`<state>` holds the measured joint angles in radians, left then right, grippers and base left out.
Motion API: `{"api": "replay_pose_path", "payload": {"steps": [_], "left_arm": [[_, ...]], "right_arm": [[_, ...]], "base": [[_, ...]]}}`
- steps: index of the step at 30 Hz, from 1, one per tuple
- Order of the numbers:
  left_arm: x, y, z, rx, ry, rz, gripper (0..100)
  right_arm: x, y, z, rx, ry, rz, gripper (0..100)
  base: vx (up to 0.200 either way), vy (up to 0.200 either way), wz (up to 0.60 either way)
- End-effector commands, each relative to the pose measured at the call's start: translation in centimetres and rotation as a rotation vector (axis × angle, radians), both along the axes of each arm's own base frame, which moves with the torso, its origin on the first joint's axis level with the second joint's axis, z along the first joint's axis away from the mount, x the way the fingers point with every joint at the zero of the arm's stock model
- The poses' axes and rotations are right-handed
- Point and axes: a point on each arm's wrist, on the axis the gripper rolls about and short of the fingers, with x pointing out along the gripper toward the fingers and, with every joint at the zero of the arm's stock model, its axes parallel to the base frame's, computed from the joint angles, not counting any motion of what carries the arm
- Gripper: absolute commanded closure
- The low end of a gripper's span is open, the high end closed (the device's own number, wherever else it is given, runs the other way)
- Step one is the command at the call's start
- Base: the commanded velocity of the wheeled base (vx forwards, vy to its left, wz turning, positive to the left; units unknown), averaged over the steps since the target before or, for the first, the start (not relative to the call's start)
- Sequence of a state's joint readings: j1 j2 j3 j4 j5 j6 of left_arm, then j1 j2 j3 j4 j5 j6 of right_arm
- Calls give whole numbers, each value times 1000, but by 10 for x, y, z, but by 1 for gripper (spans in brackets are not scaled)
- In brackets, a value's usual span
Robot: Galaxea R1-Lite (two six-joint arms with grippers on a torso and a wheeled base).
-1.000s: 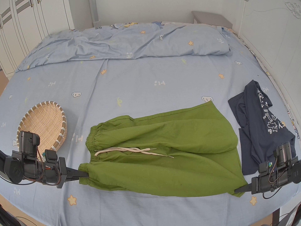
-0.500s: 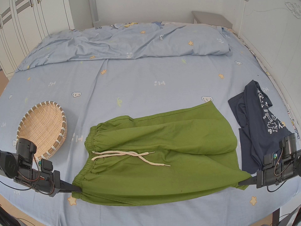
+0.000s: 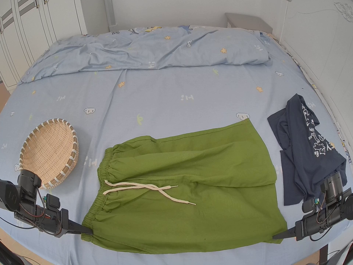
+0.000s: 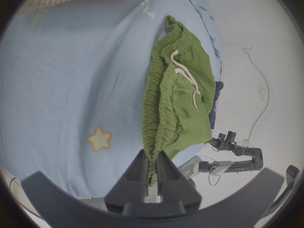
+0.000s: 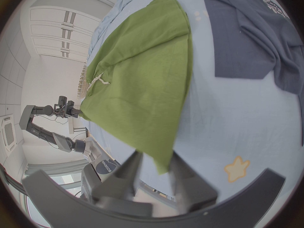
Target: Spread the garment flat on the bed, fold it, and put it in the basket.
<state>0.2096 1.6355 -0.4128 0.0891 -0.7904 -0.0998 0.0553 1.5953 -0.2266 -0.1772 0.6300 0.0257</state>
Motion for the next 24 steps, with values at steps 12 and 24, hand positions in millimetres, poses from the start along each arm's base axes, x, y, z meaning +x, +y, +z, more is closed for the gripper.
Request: {"api": "replay_pose_path", "payload": {"steps": [12,24], "left_arm": [[-5,0,-4,-8,19,5,100],[-3,-1,-1,-11,-3,-6,100]], "right_arm": [[-23,2,-8,17,67,20,0],[24,-15,14,79,-147,-97,0]], "base": [[0,0,0],[0,0,0]]}}
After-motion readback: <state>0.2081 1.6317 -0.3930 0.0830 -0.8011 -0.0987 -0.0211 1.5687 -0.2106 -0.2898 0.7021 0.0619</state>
